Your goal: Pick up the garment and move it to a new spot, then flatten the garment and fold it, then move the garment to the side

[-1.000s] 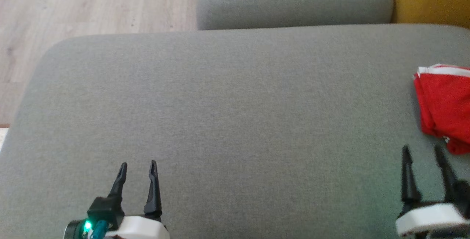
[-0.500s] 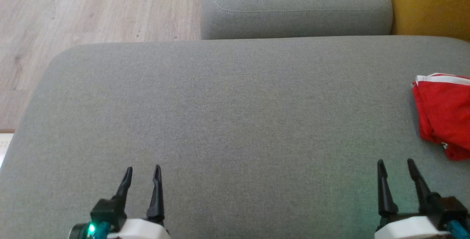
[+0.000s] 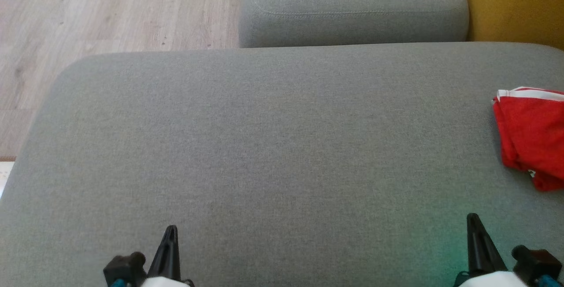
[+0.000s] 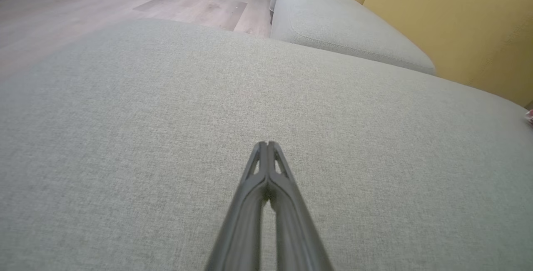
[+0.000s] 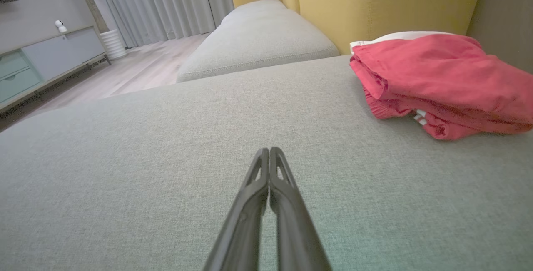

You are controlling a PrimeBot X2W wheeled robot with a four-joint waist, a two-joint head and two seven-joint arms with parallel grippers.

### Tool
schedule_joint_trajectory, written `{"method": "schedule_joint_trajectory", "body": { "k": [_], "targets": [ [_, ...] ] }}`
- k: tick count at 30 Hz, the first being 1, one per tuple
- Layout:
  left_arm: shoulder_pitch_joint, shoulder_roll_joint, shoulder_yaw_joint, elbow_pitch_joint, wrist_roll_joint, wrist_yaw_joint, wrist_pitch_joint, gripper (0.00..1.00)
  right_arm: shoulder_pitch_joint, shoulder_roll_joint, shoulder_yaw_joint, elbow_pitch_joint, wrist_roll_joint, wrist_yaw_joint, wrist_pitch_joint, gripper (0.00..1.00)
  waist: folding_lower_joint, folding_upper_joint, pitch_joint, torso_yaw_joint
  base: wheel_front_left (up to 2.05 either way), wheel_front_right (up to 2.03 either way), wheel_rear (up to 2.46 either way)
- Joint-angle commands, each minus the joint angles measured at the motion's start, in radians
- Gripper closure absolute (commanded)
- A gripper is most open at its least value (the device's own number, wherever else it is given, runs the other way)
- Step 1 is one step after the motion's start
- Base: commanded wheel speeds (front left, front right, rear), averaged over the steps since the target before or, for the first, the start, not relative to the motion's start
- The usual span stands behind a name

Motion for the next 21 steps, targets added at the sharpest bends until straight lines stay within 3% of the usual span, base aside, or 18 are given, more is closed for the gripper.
{"method": "schedule_joint_trajectory", "body": {
  "k": [1, 21],
  "targets": [
    [-0.045, 0.007, 0.015, -0.028, -0.024, -0.007, 0.005, 1.0, -0.039, -0.001, -0.005, -0.031, 0.027, 0.001, 0.004, 1.0, 0.0001, 0.0, 0.0, -0.001, 0.0, 0.0, 0.0],
    [-0.09, 0.018, 0.052, -0.016, -0.269, -0.048, 0.052, 1.0, -0.081, -0.003, -0.01, -0.034, 0.276, 0.002, 0.06, 1.0, 0.0001, 0.0, 0.006, -0.012, 0.0, 0.0, 0.0]
  ]
}}
